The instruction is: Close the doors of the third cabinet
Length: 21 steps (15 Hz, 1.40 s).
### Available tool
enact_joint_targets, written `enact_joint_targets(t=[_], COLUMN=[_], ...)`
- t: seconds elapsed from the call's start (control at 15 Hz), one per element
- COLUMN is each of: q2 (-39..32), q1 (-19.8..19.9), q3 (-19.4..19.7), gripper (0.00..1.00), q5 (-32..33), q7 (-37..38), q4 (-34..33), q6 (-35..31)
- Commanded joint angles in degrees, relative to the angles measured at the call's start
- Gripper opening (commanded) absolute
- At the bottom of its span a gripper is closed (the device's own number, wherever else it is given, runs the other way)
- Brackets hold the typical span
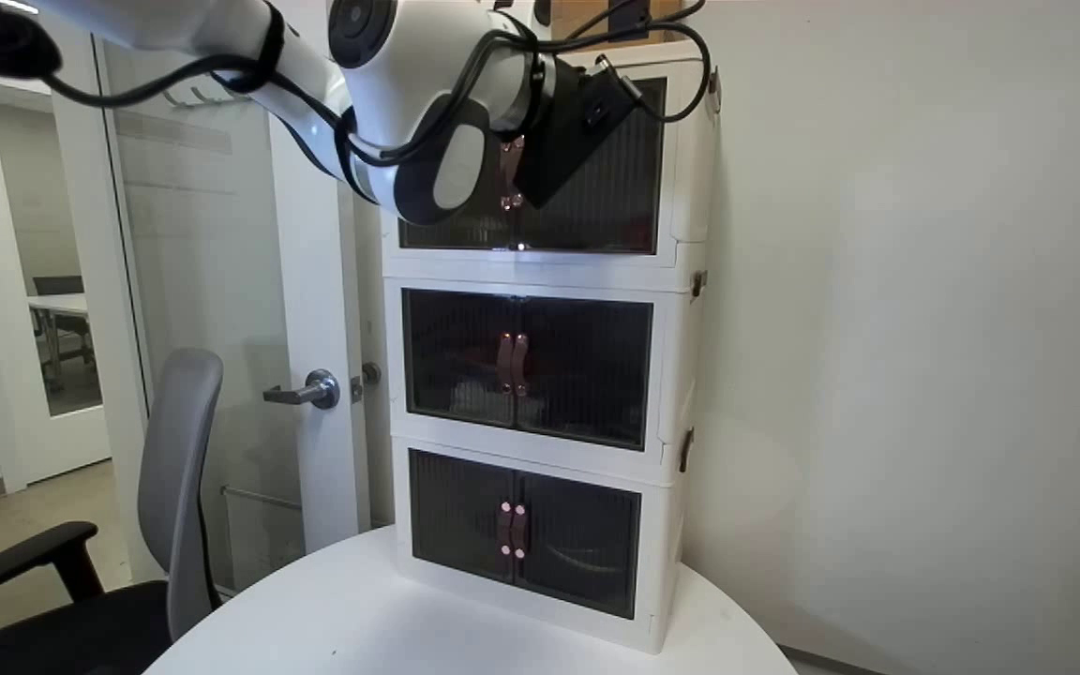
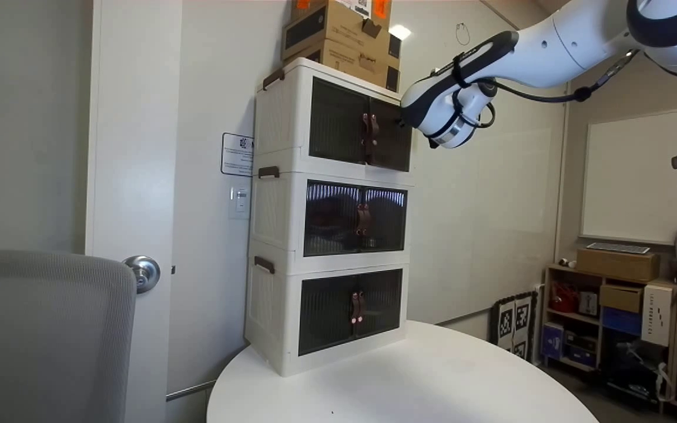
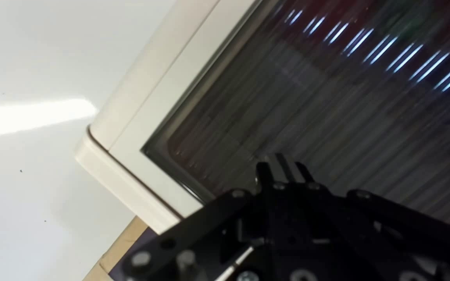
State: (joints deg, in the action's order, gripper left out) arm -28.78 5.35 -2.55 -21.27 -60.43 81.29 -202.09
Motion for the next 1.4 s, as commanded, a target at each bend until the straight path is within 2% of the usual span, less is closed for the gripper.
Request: enact_joint_targets(t=[0.0, 0.33, 0.53, 1.07, 1.33], q2=[5.17, 10.26, 11.45, 10.16, 7.45], q1=[4.31, 12.65, 15.96, 18.58, 17.32], q3=[-5.84, -16.84, -20.15, -20.37, -20.56], gripper=[0.00, 0.00, 0.00, 0.00, 0.00], q5=[3.98, 1.65, -0.17, 0.02, 1.53], q7=[5.20, 6.69, 5.67, 5.30, 4.40], q4=[6.55, 13.55, 15.72, 16.81, 13.47], q6=[4.43, 13.47, 17.04, 19.24, 17.69])
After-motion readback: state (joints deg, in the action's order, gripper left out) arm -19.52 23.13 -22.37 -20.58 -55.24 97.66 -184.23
